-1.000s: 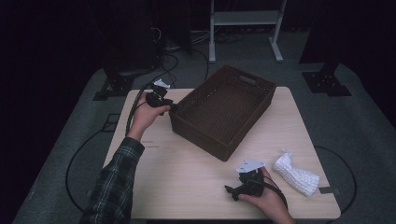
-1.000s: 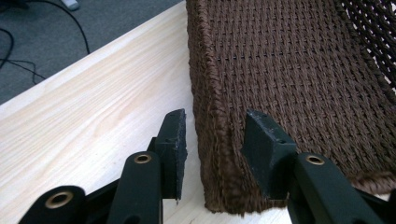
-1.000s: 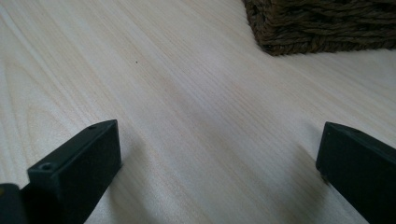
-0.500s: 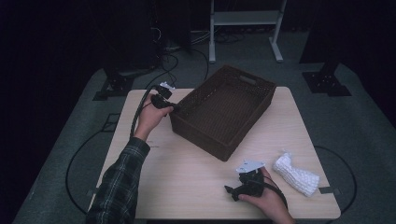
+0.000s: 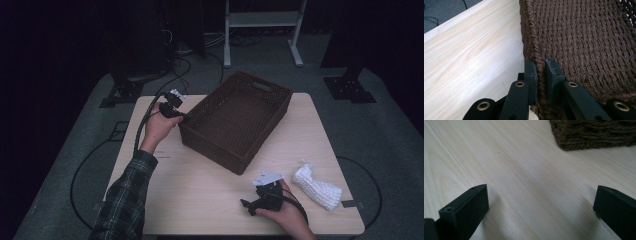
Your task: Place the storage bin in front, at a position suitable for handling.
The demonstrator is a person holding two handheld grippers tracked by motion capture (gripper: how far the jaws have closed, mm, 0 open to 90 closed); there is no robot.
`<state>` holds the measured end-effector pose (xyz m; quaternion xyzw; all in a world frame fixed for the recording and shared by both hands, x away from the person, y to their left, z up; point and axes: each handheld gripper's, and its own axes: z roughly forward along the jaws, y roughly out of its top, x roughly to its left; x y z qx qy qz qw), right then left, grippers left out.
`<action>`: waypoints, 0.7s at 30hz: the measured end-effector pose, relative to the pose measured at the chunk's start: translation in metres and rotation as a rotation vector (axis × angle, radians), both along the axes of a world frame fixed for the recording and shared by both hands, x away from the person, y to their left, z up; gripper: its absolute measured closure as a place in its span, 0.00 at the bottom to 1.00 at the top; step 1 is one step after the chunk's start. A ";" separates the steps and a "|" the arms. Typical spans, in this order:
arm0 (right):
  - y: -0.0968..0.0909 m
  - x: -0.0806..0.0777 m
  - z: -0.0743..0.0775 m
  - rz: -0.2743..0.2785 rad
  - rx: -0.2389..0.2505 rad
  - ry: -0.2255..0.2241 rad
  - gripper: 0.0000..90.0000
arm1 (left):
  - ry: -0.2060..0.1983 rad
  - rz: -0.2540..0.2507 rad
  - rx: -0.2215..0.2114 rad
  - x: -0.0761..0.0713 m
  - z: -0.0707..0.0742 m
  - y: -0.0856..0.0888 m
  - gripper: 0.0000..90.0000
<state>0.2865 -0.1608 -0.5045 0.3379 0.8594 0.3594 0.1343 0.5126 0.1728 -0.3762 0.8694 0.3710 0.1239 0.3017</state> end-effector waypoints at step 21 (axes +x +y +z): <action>0.000 0.000 0.000 0.002 -0.002 -0.002 0.00 | 0.020 0.006 0.010 -0.041 0.003 0.028 0.88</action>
